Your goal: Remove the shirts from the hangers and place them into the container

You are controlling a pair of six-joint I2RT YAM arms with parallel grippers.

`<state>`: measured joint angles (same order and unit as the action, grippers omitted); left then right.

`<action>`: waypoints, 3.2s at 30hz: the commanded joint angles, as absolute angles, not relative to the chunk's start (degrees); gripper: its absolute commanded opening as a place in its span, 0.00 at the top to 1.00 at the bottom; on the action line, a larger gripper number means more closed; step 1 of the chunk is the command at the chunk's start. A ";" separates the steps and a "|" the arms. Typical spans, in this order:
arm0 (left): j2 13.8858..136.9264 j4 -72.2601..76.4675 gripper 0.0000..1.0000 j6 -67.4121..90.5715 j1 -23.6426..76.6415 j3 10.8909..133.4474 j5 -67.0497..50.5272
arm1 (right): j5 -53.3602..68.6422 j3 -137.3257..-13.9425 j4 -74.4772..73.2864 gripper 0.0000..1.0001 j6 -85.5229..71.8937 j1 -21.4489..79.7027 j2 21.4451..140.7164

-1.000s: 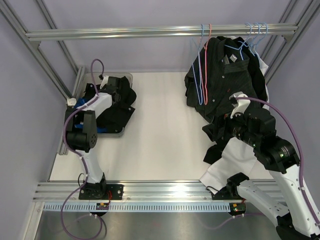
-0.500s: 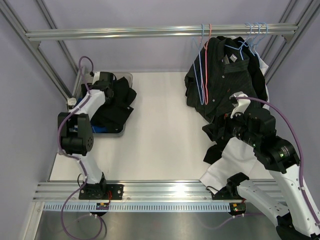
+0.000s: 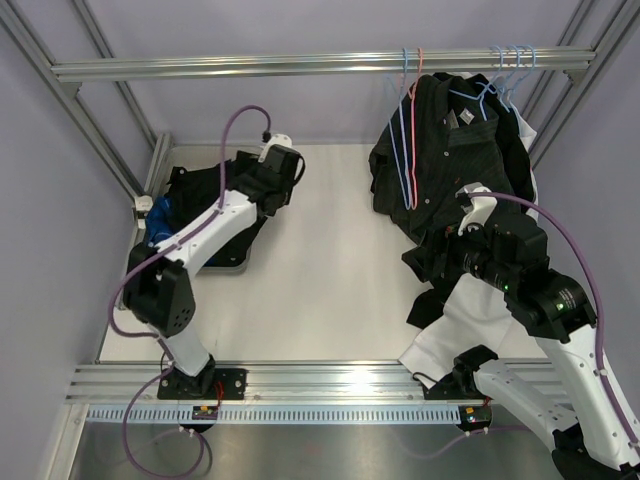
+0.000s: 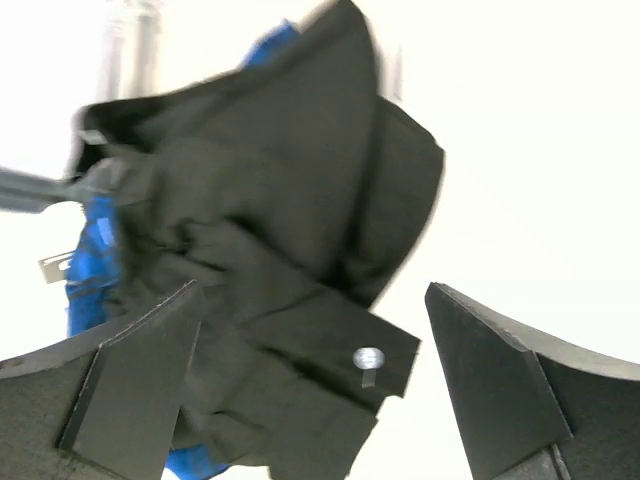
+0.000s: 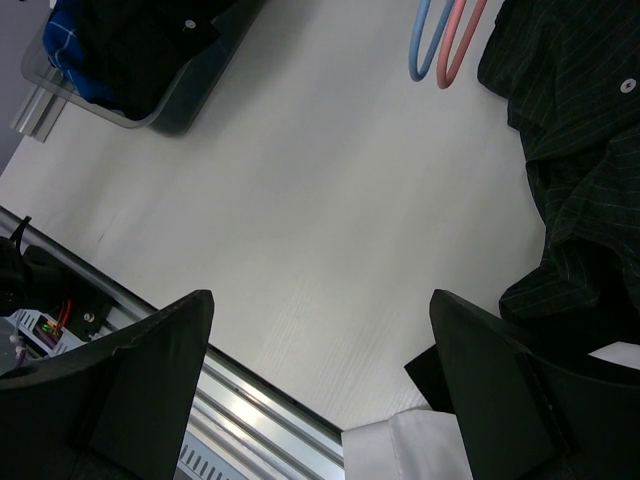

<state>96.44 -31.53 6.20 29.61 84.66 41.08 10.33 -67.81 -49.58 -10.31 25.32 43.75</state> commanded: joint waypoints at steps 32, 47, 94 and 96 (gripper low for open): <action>112.06 -29.35 0.76 1.85 29.18 91.50 48.87 | 11.07 -67.50 -49.57 0.01 -11.34 25.14 41.57; 104.06 -31.29 0.98 2.90 24.44 86.84 47.99 | 11.60 -67.94 -49.04 0.01 -10.37 25.14 42.98; 83.60 -45.62 0.25 18.01 13.62 80.43 23.47 | 14.15 -68.47 -49.04 0.00 -10.02 25.14 42.98; 82.53 -45.01 0.28 18.98 13.62 75.60 21.98 | 14.24 -68.20 -48.43 0.01 -10.11 25.14 42.98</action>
